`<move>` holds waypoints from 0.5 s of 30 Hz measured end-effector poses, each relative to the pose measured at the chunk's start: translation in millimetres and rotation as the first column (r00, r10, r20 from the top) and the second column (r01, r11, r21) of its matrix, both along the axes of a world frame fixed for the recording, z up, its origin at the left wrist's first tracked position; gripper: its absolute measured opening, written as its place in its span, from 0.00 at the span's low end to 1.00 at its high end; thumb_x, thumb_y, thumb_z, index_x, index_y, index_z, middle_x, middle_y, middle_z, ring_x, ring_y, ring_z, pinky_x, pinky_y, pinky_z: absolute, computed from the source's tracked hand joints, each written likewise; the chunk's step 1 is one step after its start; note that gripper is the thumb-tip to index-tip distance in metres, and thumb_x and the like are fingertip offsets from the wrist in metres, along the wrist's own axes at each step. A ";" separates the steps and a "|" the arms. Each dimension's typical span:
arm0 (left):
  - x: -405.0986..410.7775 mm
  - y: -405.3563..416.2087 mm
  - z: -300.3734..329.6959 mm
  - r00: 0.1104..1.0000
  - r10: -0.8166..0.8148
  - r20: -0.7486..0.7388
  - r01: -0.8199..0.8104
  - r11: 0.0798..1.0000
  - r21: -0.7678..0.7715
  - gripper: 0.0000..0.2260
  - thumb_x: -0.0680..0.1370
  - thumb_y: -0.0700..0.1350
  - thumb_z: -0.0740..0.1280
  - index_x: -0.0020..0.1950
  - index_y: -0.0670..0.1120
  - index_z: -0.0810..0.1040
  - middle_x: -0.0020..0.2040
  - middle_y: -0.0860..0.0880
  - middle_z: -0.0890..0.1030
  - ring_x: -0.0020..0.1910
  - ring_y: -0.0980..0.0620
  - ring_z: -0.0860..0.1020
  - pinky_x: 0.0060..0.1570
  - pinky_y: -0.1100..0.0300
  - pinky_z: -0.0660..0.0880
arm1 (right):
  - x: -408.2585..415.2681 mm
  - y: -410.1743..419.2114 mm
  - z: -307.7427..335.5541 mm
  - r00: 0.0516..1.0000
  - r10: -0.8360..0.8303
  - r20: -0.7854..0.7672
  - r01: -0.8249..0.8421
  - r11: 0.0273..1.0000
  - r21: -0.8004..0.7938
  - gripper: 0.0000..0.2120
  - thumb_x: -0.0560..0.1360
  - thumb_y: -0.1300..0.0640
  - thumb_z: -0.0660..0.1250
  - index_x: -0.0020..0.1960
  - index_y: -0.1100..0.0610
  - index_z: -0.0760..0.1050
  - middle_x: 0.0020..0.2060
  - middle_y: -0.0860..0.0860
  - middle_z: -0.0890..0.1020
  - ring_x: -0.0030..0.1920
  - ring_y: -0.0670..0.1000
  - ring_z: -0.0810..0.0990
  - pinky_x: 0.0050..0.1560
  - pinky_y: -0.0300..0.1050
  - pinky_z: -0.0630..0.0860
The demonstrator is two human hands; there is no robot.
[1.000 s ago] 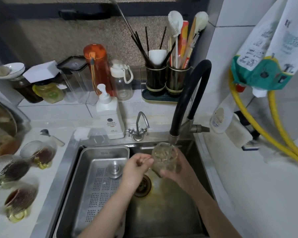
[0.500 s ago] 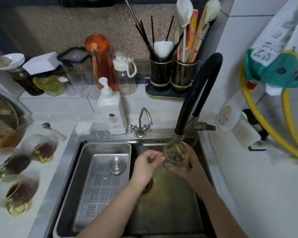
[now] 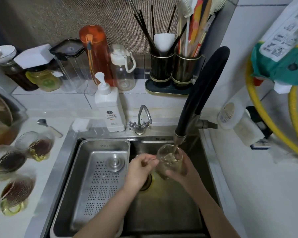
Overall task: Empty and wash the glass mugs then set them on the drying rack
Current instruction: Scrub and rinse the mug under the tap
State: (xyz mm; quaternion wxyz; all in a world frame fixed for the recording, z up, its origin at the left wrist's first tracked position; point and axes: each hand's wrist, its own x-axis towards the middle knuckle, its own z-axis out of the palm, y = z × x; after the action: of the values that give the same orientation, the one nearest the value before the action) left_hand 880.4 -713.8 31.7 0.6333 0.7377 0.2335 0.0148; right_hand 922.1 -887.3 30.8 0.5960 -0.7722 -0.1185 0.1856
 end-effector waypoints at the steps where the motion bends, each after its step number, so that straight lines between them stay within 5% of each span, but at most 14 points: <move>1: -1.7 2.6 -2.2 1.000 0.015 -0.016 -0.015 1.000 0.008 0.04 0.73 0.44 0.72 0.44 0.52 0.81 0.40 0.49 0.83 0.42 0.50 0.82 0.48 0.48 0.81 | -3.6 2.8 0.3 0.999 0.006 -0.041 -0.006 1.000 -0.001 0.27 0.69 0.63 0.75 0.59 0.40 0.69 0.51 0.36 0.80 0.52 0.34 0.79 0.46 0.27 0.75; 6: -2.6 3.9 -4.4 0.994 -0.001 -0.109 0.001 1.000 0.001 0.06 0.75 0.44 0.70 0.50 0.45 0.81 0.36 0.46 0.81 0.34 0.50 0.80 0.33 0.56 0.80 | -6.2 7.8 -7.8 0.983 -0.044 -0.178 0.028 0.995 -0.092 0.15 0.71 0.49 0.72 0.54 0.36 0.73 0.50 0.40 0.82 0.53 0.41 0.81 0.54 0.41 0.76; 10: -7.9 -1.2 -10.8 0.985 -0.031 -0.167 0.025 0.999 -0.037 0.06 0.77 0.43 0.68 0.52 0.45 0.79 0.37 0.45 0.82 0.31 0.52 0.79 0.28 0.62 0.74 | -14.0 4.9 -6.4 0.958 -0.092 -0.273 0.067 0.993 -0.101 0.06 0.75 0.48 0.67 0.51 0.41 0.76 0.48 0.43 0.82 0.52 0.45 0.80 0.46 0.35 0.73; 15: -15.5 -3.2 -14.4 0.980 -0.041 -0.195 0.035 0.999 -0.036 0.06 0.77 0.43 0.67 0.53 0.43 0.79 0.35 0.47 0.82 0.28 0.55 0.78 0.27 0.66 0.74 | -26.7 2.1 -5.5 0.897 -0.165 -0.410 0.099 0.979 -0.179 0.22 0.69 0.35 0.64 0.57 0.47 0.78 0.52 0.49 0.81 0.53 0.48 0.80 0.51 0.42 0.75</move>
State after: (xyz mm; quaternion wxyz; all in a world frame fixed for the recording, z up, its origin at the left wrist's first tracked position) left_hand 864.9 -716.9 17.3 0.6192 0.7296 0.2807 -0.0738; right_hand 895.4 -885.2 25.4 0.5574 -0.7635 0.0807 0.3159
